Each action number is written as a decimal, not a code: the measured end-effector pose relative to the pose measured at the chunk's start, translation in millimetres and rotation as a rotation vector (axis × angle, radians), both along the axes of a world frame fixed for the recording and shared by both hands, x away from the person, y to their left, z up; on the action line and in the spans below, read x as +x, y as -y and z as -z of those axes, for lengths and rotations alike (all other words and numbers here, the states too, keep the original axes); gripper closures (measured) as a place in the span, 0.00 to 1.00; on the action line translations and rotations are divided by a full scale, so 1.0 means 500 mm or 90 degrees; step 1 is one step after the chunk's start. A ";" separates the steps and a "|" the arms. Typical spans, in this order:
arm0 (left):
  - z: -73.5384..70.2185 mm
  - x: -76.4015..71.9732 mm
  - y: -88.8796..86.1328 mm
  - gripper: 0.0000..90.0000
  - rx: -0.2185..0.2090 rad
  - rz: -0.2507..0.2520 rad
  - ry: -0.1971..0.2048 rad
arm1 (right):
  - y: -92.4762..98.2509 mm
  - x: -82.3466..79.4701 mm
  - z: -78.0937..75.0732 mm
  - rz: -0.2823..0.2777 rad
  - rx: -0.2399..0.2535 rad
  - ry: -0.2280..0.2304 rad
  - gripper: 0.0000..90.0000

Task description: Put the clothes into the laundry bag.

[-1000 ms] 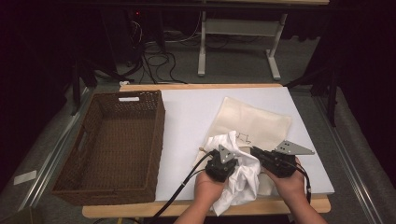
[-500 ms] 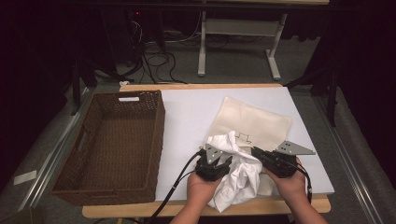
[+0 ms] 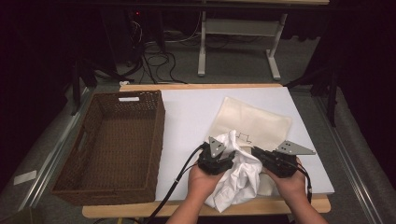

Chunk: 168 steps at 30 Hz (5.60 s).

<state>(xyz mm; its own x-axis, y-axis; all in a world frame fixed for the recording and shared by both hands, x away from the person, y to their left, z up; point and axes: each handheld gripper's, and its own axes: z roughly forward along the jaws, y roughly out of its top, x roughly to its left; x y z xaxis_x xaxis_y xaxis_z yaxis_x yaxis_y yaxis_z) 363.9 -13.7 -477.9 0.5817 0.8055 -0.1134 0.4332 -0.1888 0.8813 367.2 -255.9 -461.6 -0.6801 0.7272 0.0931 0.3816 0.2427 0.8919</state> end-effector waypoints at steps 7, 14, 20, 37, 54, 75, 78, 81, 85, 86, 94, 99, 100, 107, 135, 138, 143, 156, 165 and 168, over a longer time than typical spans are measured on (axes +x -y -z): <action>0.004 -0.082 0.016 0.92 0.005 0.080 0.022 | 0.000 0.002 0.002 -0.003 -0.002 -0.001 0.98; 0.036 -0.031 0.043 0.91 0.019 0.091 -0.050 | -0.002 -0.002 -0.004 -0.003 0.002 0.004 0.98; 0.052 0.031 0.056 0.85 0.005 0.061 -0.107 | -0.001 -0.001 -0.003 -0.003 0.007 0.002 0.98; 0.041 -0.047 -0.063 0.46 0.002 -0.058 -0.019 | 0.003 -0.007 -0.005 -0.003 0.005 0.006 0.98; 0.041 0.024 0.011 0.90 0.017 -0.044 -0.050 | 0.001 -0.006 -0.002 -0.001 0.003 0.001 0.98; 0.050 -0.122 0.036 0.23 -0.045 0.095 -0.034 | 0.001 -0.006 -0.003 -0.003 -0.003 0.007 0.98; 0.066 -0.120 0.055 0.40 0.022 0.116 -0.050 | 0.002 -0.007 -0.002 -0.001 0.001 0.004 0.98; 0.075 -0.114 0.068 0.64 0.050 0.098 -0.067 | 0.001 -0.007 -0.002 -0.003 -0.002 0.005 0.98; 0.070 -0.106 0.062 0.87 0.041 0.091 -0.081 | 0.001 -0.007 -0.001 -0.002 0.000 0.004 0.98; 0.067 -0.103 0.058 0.89 0.031 0.085 -0.085 | 0.001 -0.007 -0.002 -0.002 -0.001 0.004 0.98; 0.026 -0.070 0.005 0.91 -0.049 0.016 -0.073 | 0.003 -0.009 -0.004 -0.006 0.001 0.009 0.98; 0.008 -0.048 -0.003 0.90 -0.062 -0.005 -0.065 | 0.004 -0.008 -0.004 -0.007 0.006 0.010 0.98; 0.008 -0.048 -0.003 0.90 -0.062 -0.005 -0.065 | 0.004 -0.008 -0.004 -0.007 0.006 0.010 0.98; 0.027 -0.017 0.046 0.89 -0.021 -0.006 -0.077 | 0.007 -0.007 -0.006 0.000 0.011 0.007 0.98; 0.014 -0.118 -0.007 0.21 -0.100 0.020 -0.010 | 0.011 -0.009 -0.008 0.001 0.011 0.011 0.98; 0.016 -0.129 0.006 0.17 -0.098 0.043 -0.012 | 0.011 -0.010 -0.008 0.002 0.011 0.011 0.98; 0.042 -0.131 0.049 0.17 -0.042 0.063 -0.047 | 0.011 -0.010 -0.008 0.003 0.011 0.011 0.98; 0.048 -0.091 0.054 0.90 0.026 0.028 -0.065 | 0.012 -0.010 -0.009 0.000 0.012 0.014 0.98; 0.027 -0.047 0.067 0.92 0.013 -0.002 -0.060 | 0.013 -0.011 -0.014 0.002 0.016 0.019 0.98; 0.032 -0.038 0.079 0.91 0.017 -0.003 -0.061 | 0.014 -0.011 -0.015 0.001 0.017 0.021 0.98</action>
